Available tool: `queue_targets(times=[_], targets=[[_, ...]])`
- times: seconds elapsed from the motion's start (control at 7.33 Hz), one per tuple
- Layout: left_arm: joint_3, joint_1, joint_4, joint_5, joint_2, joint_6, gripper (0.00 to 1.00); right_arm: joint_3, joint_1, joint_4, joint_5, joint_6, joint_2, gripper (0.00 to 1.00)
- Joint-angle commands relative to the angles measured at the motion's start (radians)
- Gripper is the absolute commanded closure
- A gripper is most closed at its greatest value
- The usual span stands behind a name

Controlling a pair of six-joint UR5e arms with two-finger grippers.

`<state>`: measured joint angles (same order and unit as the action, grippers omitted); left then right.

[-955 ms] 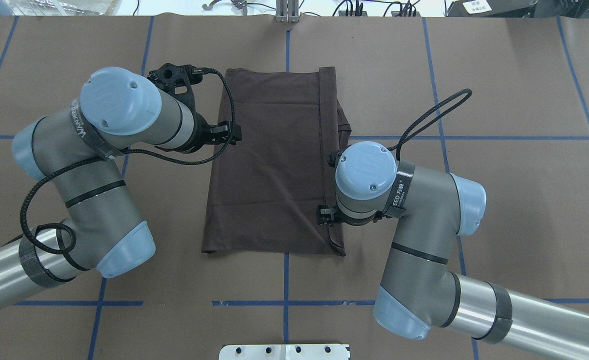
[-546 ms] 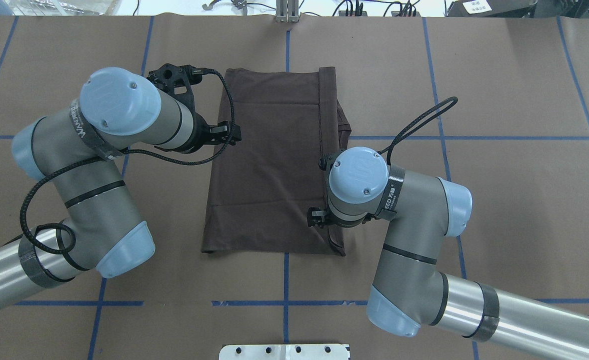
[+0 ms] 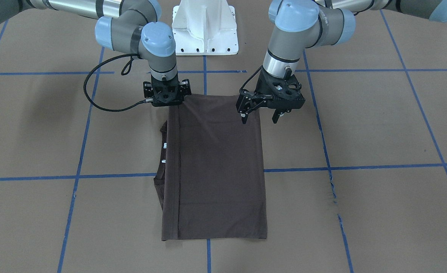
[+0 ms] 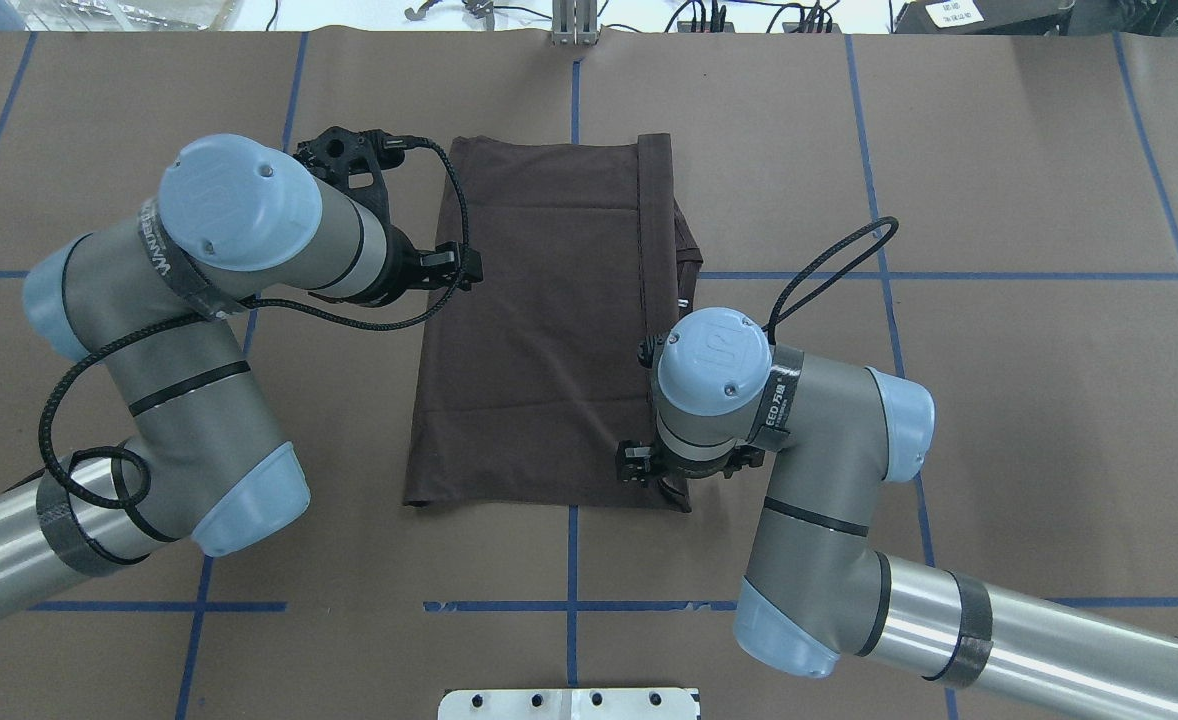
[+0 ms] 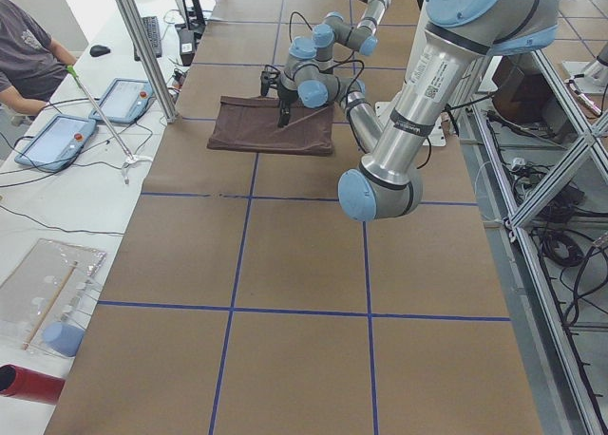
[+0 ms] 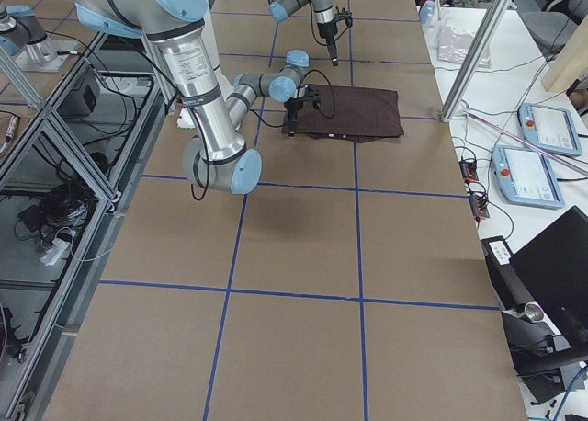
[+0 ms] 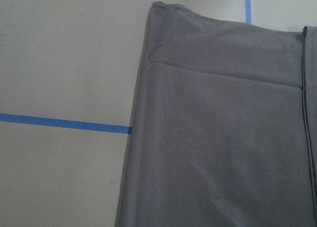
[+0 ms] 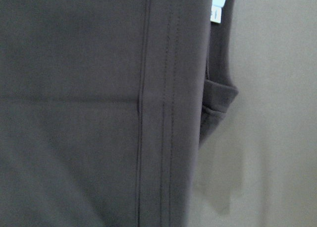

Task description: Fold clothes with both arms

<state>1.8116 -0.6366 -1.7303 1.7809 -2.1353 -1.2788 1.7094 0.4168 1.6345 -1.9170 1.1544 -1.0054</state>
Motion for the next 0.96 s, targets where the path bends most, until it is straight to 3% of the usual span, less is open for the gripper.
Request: queue_targets(times=[0.0, 0.82], targets=[[0.0, 0.0, 0.0, 0.0, -0.002, -0.001, 0.0, -0.001, 0.004, 0.027, -0.011, -0.002, -0.005, 0.0], [-0.001, 0.002, -0.002, 0.0, 0.0, -0.002, 0.0, 0.013, 0.036, 0.054, 0.004, 0.001, -0.048, 0.0]])
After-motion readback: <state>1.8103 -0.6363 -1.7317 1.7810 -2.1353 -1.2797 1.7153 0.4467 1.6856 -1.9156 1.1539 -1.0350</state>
